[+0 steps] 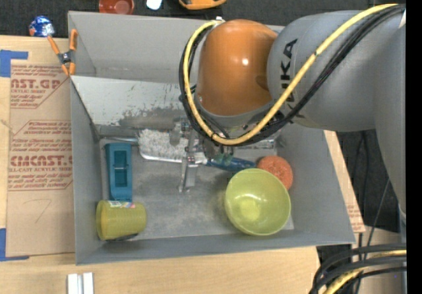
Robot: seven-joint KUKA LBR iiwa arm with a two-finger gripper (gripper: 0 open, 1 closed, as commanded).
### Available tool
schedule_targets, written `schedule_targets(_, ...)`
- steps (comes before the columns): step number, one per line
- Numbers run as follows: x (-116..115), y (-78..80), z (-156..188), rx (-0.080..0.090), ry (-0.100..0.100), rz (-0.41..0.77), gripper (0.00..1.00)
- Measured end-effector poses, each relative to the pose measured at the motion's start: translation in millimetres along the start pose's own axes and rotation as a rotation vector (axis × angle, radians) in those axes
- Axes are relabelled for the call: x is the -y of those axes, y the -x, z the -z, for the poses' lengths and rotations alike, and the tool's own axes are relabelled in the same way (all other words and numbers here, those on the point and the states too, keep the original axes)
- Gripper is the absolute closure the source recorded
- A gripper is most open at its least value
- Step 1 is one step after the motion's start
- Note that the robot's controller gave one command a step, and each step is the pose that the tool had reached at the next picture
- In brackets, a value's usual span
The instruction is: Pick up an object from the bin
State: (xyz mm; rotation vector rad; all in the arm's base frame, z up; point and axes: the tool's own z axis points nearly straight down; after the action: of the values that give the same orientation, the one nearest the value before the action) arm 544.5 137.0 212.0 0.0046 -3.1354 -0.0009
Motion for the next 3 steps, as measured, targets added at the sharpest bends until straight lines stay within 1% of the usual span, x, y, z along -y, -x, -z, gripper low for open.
schedule_targets(1, 1.0, 1.6, 4.8, 0.008, 0.001, -0.003, 0.00)
schedule_targets(2, 22.1, 37.4, -106.7, 0.011, 0.005, -0.233, 0.00)
schedule_targets(3, 48.6, 55.9, -135.8, 0.032, 0.005, 0.004, 0.00)
